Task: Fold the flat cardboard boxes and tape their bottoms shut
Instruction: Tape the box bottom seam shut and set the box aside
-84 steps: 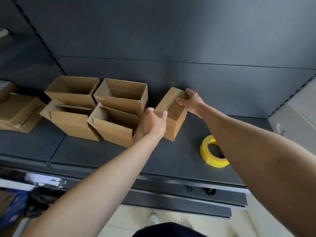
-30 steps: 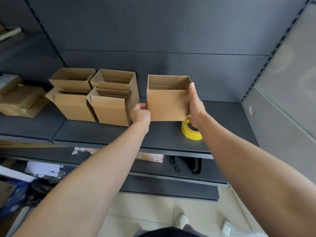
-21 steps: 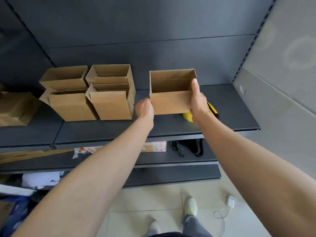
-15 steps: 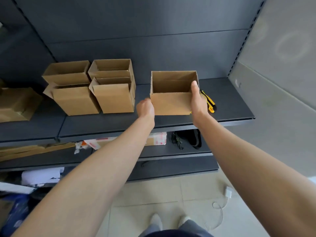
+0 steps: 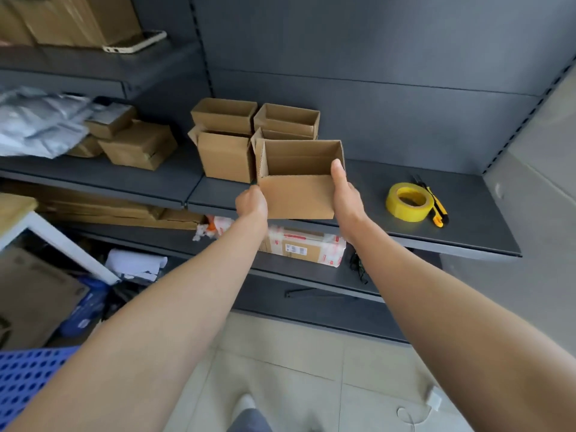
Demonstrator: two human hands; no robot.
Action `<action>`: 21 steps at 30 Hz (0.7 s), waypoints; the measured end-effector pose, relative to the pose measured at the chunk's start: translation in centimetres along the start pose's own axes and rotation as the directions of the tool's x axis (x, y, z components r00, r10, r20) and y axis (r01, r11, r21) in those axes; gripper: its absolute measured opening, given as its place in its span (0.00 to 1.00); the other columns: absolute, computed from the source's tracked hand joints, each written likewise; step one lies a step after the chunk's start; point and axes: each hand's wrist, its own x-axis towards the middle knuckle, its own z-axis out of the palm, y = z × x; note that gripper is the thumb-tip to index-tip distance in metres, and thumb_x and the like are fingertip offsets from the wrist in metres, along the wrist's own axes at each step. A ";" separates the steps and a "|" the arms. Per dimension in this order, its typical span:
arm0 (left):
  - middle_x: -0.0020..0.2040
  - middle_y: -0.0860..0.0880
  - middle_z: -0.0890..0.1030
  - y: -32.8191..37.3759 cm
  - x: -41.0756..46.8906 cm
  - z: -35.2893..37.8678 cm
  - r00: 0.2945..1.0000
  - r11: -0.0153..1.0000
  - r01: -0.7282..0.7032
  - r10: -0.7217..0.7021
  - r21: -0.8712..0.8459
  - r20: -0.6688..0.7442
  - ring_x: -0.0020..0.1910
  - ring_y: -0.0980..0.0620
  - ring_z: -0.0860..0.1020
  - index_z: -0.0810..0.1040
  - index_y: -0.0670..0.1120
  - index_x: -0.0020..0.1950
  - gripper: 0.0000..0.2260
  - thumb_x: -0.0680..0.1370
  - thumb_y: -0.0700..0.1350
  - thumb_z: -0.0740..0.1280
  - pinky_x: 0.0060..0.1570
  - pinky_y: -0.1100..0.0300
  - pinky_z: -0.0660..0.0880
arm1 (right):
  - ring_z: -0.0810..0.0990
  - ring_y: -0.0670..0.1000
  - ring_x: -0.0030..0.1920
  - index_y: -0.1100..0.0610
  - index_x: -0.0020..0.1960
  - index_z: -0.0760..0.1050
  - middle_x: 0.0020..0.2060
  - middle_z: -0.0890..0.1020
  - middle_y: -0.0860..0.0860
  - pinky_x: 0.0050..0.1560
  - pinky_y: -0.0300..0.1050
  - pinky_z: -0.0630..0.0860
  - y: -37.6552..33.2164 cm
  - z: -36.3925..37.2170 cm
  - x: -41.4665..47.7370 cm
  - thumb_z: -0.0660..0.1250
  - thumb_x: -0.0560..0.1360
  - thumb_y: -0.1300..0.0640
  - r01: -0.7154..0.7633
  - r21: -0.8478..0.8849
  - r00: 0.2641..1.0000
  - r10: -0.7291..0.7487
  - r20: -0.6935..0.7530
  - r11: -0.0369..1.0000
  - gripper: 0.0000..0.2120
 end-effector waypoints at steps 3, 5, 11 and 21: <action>0.48 0.44 0.78 1.6 2.2 -3.1 0.998 0.999 0.014 -0.016 -0.041 -0.059 0.47 0.45 0.75 0.74 0.44 0.42 0.09 0.79 0.44 0.58 0.58 0.48 0.75 | 0.72 0.54 0.66 0.52 0.73 0.62 0.67 0.73 0.52 0.68 0.58 0.68 0.1 3.8 0.3 0.65 0.58 0.25 -0.014 -0.048 0.993 0.020 0.115 0.999 0.52; 0.53 0.43 0.79 2.6 4.1 -5.1 0.995 0.999 0.017 -0.021 -0.039 -0.101 0.53 0.44 0.78 0.75 0.44 0.49 0.08 0.80 0.46 0.58 0.59 0.47 0.75 | 0.72 0.54 0.66 0.51 0.74 0.61 0.67 0.73 0.51 0.67 0.58 0.69 0.6 6.3 1.0 0.68 0.55 0.26 0.000 -0.064 0.980 0.012 0.196 0.998 0.54; 0.57 0.43 0.78 5.4 11.2 -10.1 0.994 0.999 0.050 -0.052 -0.020 -0.099 0.54 0.45 0.77 0.74 0.43 0.60 0.13 0.81 0.48 0.58 0.60 0.48 0.75 | 0.70 0.51 0.62 0.54 0.73 0.62 0.67 0.71 0.51 0.60 0.47 0.67 1.5 15.0 3.6 0.70 0.73 0.49 -0.013 -0.122 0.978 0.038 0.204 0.992 0.32; 0.52 0.40 0.80 7.4 22.8 -13.2 0.995 0.994 0.102 -0.103 0.040 0.010 0.51 0.45 0.79 0.75 0.44 0.44 0.06 0.79 0.41 0.61 0.56 0.49 0.77 | 0.68 0.57 0.65 0.55 0.75 0.59 0.71 0.60 0.52 0.70 0.52 0.64 3.6 24.8 9.0 0.71 0.72 0.58 -0.118 -0.136 0.993 0.121 0.011 0.984 0.36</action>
